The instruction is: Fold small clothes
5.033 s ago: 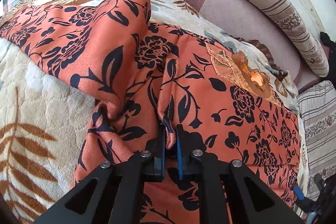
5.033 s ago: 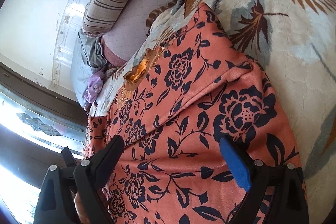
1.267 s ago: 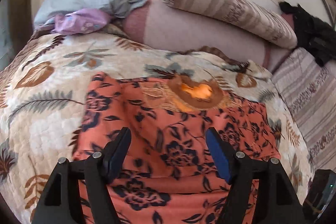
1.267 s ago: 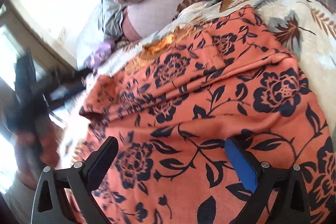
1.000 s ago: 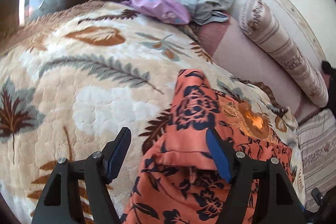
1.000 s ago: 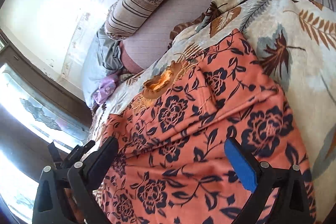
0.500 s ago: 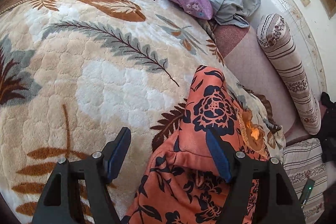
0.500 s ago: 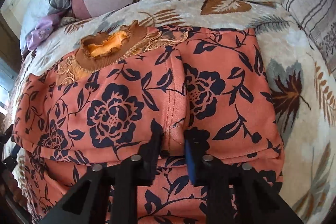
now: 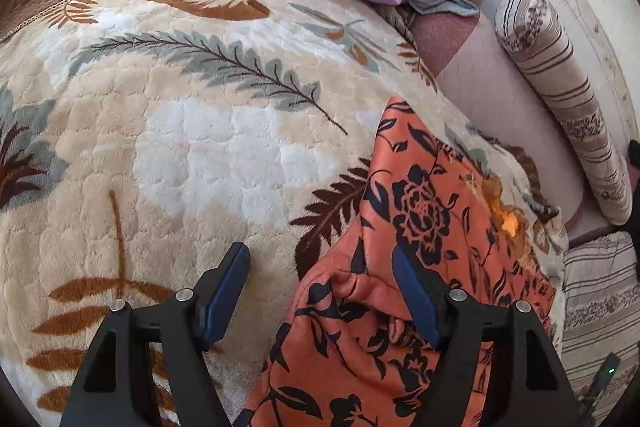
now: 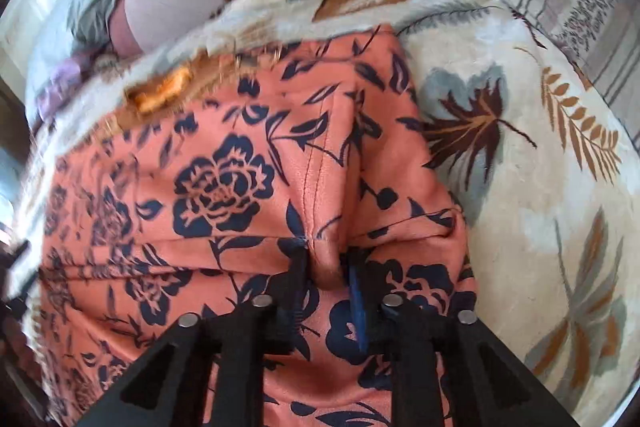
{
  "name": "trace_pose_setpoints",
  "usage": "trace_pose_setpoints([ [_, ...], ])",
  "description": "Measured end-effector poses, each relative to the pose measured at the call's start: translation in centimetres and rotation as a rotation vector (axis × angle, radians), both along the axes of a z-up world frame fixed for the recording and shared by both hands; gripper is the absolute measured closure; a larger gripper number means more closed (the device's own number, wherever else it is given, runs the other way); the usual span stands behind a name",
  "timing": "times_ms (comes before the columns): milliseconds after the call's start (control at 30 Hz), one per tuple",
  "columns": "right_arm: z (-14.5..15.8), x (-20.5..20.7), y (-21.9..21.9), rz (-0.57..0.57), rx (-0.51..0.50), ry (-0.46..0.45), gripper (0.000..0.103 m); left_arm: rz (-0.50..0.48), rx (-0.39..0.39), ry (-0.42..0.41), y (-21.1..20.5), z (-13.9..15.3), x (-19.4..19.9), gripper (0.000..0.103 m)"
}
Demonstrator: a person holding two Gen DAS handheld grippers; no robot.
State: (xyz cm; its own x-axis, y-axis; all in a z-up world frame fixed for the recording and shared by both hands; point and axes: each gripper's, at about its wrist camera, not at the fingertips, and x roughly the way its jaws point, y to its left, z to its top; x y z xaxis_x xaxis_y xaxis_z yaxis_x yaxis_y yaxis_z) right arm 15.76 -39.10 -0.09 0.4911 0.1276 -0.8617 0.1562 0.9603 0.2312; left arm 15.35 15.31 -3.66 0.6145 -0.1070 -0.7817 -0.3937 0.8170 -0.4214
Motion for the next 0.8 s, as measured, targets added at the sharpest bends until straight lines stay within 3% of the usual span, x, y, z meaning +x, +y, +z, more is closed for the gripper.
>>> trace_pose_setpoints([
  [67, 1.8, -0.1, -1.2, -0.033, 0.060, -0.070, 0.021, -0.010, 0.047, 0.002, -0.5, 0.2, 0.1, 0.029],
  [200, 3.7, 1.7, -2.7, -0.058, 0.114, -0.124, 0.021, -0.038, 0.121, 0.017, -1.4, 0.1, 0.3, 0.029],
  [367, 1.5, 5.9, -1.7, -0.058, 0.136, -0.043, 0.023, -0.046, 0.136, 0.020, -1.5, 0.1, 0.4, 0.027],
  [433, 0.5, 7.0, -1.4, -0.022, 0.103, 0.020, 0.049, -0.051, 0.141, 0.023, -1.6, 0.1, 0.4, 0.026],
  [467, 0.1, 7.1, -0.8, 0.005, 0.056, 0.051, 0.085, -0.052, 0.142, 0.024, -1.7, 0.1, 0.5, 0.026],
  [567, 1.9, 7.0, 1.8, 0.099, -0.125, 0.006, 0.091, -0.055, 0.145, 0.027, -1.7, 0.1, 0.6, 0.026],
  [633, 4.5, 6.3, 3.2, 0.126, -0.241, -0.083, 0.092, -0.052, 0.134, 0.027, -1.6, 0.2, 0.7, 0.026],
  [700, 5.3, 5.7, 3.6, 0.123, -0.301, -0.121, 0.092, -0.042, 0.119, 0.022, -1.3, 0.3, 0.7, 0.026],
  [767, 2.6, 6.3, 3.3, 0.124, -0.310, -0.039, 0.088, -0.039, 0.118, 0.024, -1.3, 0.2, 0.9, 0.026],
  [800, 0.5, 7.0, 3.0, 0.137, -0.294, 0.044, 0.080, -0.046, 0.132, 0.030, -1.4, 0.1, 0.9, 0.026],
])
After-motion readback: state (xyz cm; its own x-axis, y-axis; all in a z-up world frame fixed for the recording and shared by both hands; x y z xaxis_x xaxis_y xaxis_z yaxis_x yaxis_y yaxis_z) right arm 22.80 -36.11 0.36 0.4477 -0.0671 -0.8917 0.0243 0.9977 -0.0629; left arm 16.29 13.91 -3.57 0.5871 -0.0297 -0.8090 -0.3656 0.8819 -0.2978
